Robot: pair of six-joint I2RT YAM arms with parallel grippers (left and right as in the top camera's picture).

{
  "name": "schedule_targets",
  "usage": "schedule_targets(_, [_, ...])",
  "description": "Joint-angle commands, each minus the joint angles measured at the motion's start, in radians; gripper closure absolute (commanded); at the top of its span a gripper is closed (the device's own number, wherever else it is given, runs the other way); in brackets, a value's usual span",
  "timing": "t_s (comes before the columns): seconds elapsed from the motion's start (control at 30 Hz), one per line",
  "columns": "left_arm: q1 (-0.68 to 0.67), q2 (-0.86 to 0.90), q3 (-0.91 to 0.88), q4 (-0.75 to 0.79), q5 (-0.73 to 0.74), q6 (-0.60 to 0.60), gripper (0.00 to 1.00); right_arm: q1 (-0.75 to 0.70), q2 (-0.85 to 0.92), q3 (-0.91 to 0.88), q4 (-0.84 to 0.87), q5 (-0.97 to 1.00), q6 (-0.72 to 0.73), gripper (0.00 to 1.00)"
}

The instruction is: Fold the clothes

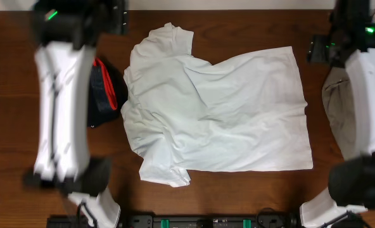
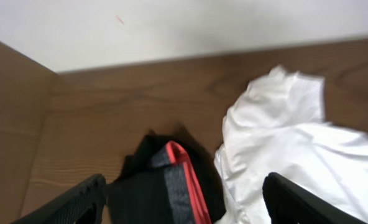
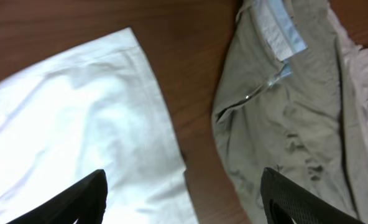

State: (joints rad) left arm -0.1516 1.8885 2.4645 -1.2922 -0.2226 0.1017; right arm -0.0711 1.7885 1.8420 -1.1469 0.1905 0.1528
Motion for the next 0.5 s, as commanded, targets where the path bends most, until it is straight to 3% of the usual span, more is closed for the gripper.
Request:
schedule_targets(0.0, [-0.003,-0.161,0.020,-0.056,0.018,-0.048,0.16,-0.042,-0.142,0.010,-0.041,-0.179,0.014,0.22])
schedule_targets(0.23, [-0.003,-0.343,0.020,-0.230,0.077,-0.149,0.16,-0.055,-0.328,0.010,-0.181,-0.280,0.015,0.20])
schedule_targets(0.47, [-0.003,-0.363,-0.044,-0.397,0.209,-0.237,0.16,-0.052,-0.374,0.008,-0.306,-0.288,0.033,0.20])
